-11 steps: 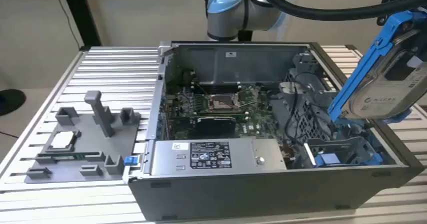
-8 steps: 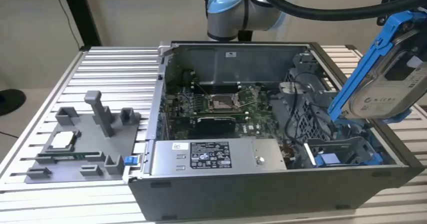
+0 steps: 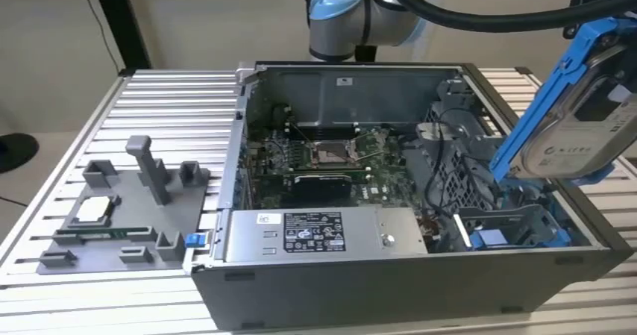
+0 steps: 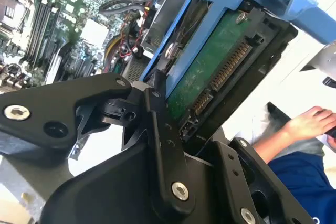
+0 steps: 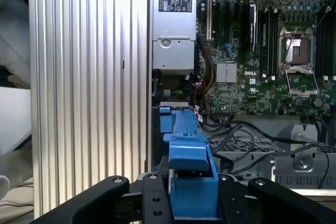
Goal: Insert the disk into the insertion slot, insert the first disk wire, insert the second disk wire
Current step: 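Insert the disk into the insertion slot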
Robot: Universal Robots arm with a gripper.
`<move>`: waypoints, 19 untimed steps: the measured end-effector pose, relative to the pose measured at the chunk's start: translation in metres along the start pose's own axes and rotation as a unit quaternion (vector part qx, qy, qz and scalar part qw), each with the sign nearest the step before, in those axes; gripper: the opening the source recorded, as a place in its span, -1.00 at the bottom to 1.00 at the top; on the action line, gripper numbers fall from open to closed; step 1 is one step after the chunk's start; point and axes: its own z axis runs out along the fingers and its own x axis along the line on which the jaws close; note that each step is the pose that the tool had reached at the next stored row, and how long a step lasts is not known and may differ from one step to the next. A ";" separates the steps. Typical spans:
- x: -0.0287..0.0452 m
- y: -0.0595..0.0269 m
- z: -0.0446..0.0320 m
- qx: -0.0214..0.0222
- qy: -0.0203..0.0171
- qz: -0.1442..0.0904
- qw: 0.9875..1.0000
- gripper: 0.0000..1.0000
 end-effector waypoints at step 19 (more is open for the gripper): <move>0.0170 -0.0004 0.0000 0.000 0.000 0.000 1.000 -1.00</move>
